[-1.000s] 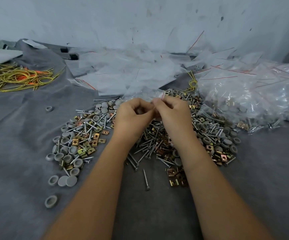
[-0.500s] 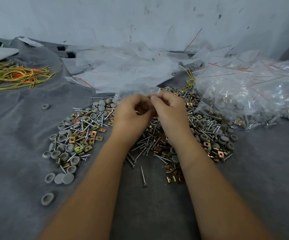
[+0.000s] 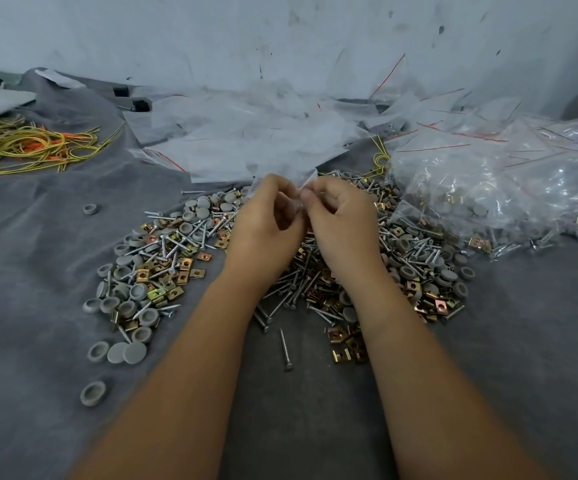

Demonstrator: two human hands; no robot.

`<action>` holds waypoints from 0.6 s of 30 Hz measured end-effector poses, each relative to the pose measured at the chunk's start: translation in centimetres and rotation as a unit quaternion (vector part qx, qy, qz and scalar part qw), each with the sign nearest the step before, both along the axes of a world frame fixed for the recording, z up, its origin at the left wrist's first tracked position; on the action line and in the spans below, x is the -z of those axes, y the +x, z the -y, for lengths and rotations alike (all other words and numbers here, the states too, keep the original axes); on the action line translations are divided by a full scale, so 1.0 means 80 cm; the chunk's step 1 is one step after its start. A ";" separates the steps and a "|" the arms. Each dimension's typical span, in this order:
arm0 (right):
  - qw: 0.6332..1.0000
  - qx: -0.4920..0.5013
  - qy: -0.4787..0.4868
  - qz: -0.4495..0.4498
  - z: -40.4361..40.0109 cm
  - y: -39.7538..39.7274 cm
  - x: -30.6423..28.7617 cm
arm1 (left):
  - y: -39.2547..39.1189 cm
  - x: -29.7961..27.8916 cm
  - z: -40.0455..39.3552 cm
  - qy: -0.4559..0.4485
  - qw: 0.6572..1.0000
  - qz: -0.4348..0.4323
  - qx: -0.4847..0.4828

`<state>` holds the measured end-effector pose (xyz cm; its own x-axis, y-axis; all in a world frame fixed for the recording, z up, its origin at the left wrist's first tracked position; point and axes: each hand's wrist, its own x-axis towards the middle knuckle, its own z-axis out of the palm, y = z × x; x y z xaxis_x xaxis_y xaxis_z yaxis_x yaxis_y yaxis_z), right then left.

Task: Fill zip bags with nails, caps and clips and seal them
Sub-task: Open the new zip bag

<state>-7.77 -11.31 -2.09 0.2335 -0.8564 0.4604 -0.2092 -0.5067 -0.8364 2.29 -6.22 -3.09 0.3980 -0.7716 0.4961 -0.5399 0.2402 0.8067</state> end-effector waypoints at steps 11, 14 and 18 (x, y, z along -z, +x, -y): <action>0.998 -0.009 -0.030 -0.055 -0.004 -0.007 -0.011 | 0.037 -0.020 -0.022 -0.249 0.925 0.168 -0.234; 0.992 -0.010 -0.040 -0.123 -0.003 -0.010 -0.010 | 0.048 -0.020 -0.024 -0.239 0.897 0.217 -0.301; 0.965 0.024 -0.028 -0.258 0.002 -0.018 -0.011 | 0.047 -0.008 -0.013 0.000 0.949 0.223 -0.221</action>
